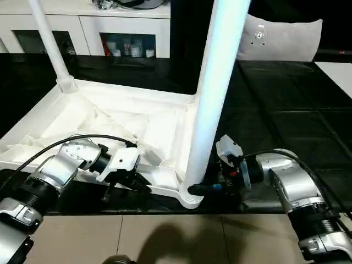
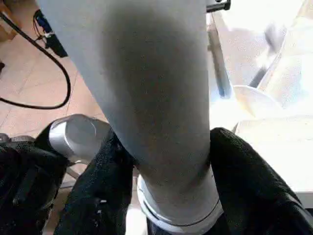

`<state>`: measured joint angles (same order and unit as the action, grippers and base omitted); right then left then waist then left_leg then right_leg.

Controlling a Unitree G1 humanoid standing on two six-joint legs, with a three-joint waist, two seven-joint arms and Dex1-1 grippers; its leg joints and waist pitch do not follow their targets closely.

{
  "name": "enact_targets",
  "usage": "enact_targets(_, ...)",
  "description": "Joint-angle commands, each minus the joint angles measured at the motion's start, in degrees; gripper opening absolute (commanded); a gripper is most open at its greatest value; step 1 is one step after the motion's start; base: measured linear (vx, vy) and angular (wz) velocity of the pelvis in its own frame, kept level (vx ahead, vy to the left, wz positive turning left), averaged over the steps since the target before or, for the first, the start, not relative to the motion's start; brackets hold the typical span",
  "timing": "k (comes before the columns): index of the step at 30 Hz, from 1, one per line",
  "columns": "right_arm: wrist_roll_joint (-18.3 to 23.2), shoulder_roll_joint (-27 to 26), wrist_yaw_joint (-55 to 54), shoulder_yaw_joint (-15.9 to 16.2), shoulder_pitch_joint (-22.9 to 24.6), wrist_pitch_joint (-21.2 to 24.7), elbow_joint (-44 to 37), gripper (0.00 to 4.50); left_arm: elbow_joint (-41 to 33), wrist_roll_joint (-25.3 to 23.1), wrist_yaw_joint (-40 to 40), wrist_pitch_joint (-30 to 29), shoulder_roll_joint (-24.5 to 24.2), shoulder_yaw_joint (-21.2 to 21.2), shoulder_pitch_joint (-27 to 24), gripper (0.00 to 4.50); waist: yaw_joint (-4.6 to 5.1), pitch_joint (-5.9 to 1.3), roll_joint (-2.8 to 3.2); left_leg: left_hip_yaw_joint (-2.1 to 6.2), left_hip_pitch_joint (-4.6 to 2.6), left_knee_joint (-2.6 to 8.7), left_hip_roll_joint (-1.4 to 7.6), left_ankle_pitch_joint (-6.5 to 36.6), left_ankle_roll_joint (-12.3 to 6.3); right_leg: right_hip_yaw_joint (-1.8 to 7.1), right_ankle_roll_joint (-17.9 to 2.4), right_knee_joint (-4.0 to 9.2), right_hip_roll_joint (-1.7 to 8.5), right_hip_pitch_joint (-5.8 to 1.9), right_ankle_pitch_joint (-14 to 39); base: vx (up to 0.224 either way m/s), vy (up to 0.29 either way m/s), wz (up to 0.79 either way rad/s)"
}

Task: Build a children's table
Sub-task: Rotate leg to tighten

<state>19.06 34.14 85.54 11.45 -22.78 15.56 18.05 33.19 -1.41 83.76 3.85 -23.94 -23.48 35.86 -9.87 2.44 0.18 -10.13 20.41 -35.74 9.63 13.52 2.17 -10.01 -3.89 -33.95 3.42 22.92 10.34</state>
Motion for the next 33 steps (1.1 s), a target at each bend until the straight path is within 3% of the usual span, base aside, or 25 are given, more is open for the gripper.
enact_targets(1,1.1,-1.0,0.2,-0.2,0.5,0.4,1.6,2.04,-2.8,1.7,-0.1,-1.6,0.5,0.8,0.0,0.0,0.23,-3.93,-0.9,1.67,0.03,3.84,4.61,0.1,-5.74,4.77,2.1,4.99,7.09,-3.86,17.6,0.0,0.0,0.0)
enact_targets(4,-1.4,-4.8,-10.0,-2.8,-1.1,-0.3,7.6,2.01,-4.7,2.2,-3.4,-6.3,1.2,2.5,-0.5,0.0,0.73,-3.64,-0.77,1.67,-0.02,4.01,4.59,1.3,-4.84,4.62,1.7,5.54,7.18,-3.76,20.1,0.0,0.0,0.0)
enact_targets(5,-2.6,-6.5,-15.0,-3.6,-1.9,-0.2,8.9,2.01,-5.3,2.0,-5.6,-8.4,1.8,3.1,-0.5,0.0,0.84,-3.67,-0.34,1.76,-0.12,4.07,4.53,1.8,-4.22,4.54,1.6,5.57,7.26,-3.82,20.9,0.0,0.0,0.0)
enact_targets(7,-4.0,-9.0,-22.4,-4.6,-3.1,0.5,9.7,1.99,-6.1,1.6,-9.0,-11.4,2.9,3.9,-0.5,0.0,2.32,-3.52,-0.84,1.94,0.09,4.23,4.08,3.0,-2.36,4.19,2.6,6.11,7.19,-4.37,23.8,0.0,0.0,0.0)
enact_targets(9,-6.3,-13.4,-34.3,-5.6,-5.0,3.8,10.0,1.99,-7.3,1.0,-14.4,-15.4,5.2,4.9,-0.4,0.0,3.55,-3.33,-0.54,2.15,-0.33,4.33,4.21,3.9,-1.42,4.02,2.4,6.54,7.08,-4.05,25.0,0.0,0.0,0.0)
enact_targets(11,-8.1,-17.4,-43.2,-6.2,-6.8,5.7,10.8,1.99,-7.4,0.1,-20.7,-18.4,8.2,6.1,0.2,0.0,4.91,-3.48,-0.6,2.29,-0.16,4.28,4.13,3.8,-1.11,3.88,2.0,6.6,7.28,-4.51,24.3,0.0,0.0,0.0)
enact_targets(13,-8.4,-18.6,-45.4,-6.5,-7.3,5.7,11.4,1.99,-7.4,0.1,-22.7,-19.5,9.5,6.6,0.6,0.0,5.15,-3.62,-0.51,2.15,-0.35,4.19,4.22,3.2,-1.52,4.18,1.1,6.51,7.35,-4.26,23.0,0.0,0.0,0.0)
enact_targets(15,-9.2,-21.1,-48.4,-6.8,-7.9,3.1,12.3,1.99,-7.2,-0.1,-26.8,-21.4,12.4,7.1,1.3,0.0,4.98,-3.82,-0.56,2.04,-0.26,4.2,4.36,1.4,-2.98,4.62,-0.2,5.82,7.36,-4.32,19.5,0.0,0.0,0.0)
enact_targets(17,-9.3,-22.6,-49.6,-7.1,-8.1,1.6,12.5,2.49,-7.1,-0.2,-28.9,-22.3,13.9,7.3,1.6,0.0,4.63,-3.98,-0.41,2.08,-0.17,4.12,4.68,-0.1,-4.01,4.99,-2.0,5.05,7.55,-4.32,15.0,0.0,0.0,0.0)
enact_targets(20,-8.8,-23.3,-50.1,-7.6,-8.0,2.1,11.8,2.64,-7.1,-0.5,-29.9,-22.5,14.4,7.3,1.6,0.0,4.29,-4.16,-0.26,2.24,-0.27,4.0,5.24,-2.9,-5.29,5.29,-4.6,4.04,7.74,-4.24,8.8,0.0,0.0,0.0)
enact_targets(23,-8.4,-23.5,-50.4,-8.0,-7.6,2.9,10.3,2.96,-6.9,-1.7,-30.6,-22.1,13.9,7.2,1.7,0.0,4.1,-4.38,-0.22,2.18,-0.08,3.77,5.16,-4.5,-6.3,5.52,-6.2,3.22,7.85,-4.39,4.5,0.0,0.0,0.0)
enact_targets(24,-8.2,-23.2,-49.7,-8.0,-7.2,2.8,9.5,2.96,-6.6,-2.1,-30.8,-21.1,13.4,7.3,1.7,0.0,3.96,-4.25,0.07,2.16,-0.06,3.78,5.07,-4.1,-6.48,5.45,-6.2,3.38,7.83,-4.32,4.9,0.0,0.0,0.0)
enact_targets(25,-7.6,-21.1,-46.6,-7.7,-5.7,1.8,7.2,3.03,-5.0,-2.9,-29.4,-17.4,11.0,7.2,1.8,0.0,3.61,-4.15,0.95,2.22,-0.14,3.79,5.01,-2.7,-6.39,5.31,-5.5,3.88,7.8,-4.31,6.3,0.0,0.0,0.0)
enact_targets(26,-7.6,-20.6,-45.9,-7.8,-5.4,1.4,6.8,3.16,-4.6,-3.0,-28.8,-16.3,10.1,7.0,1.8,0.0,3.49,-4.22,0.34,2.08,-0.05,3.76,4.78,-1.6,-6.38,5.33,-4.5,3.96,7.63,-4.54,7.0,0.0,0.0,0.0)
enact_targets(27,-7.9,-19.4,-44.6,-7.9,-4.8,-0.3,6.4,3.16,-4.3,-2.8,-27.4,-15.7,9.1,6.9,1.8,0.0,3.4,-4.22,0.66,2.07,-0.06,3.82,4.79,-1.4,-6.22,5.37,-4.4,3.89,7.63,-4.54,7.1,0.0,0.0,0.0)
enact_targets(30,-8.0,-18.1,-43.0,-7.9,-4.2,-2.0,5.9,3.46,-4.0,-2.6,-25.9,-14.6,8.0,6.6,1.8,0.0,3.08,-4.1,0.66,2.09,-0.13,3.92,5.04,-1.0,-5.73,5.26,-4.2,3.97,7.59,-4.32,8.1,0.0,0.0,0.0)
enact_targets(33,-7.1,-13.1,-35.1,-7.4,-2.5,-3.9,3.6,3.58,-4.0,0.1,-17.5,-9.2,5.8,6.4,1.3,0.0,2.6,-4.01,0.23,1.96,-0.11,3.92,4.79,0.0,-5.88,5.25,-3.2,4.32,7.59,-4.5,10.8,0.0,0.0,0.0)
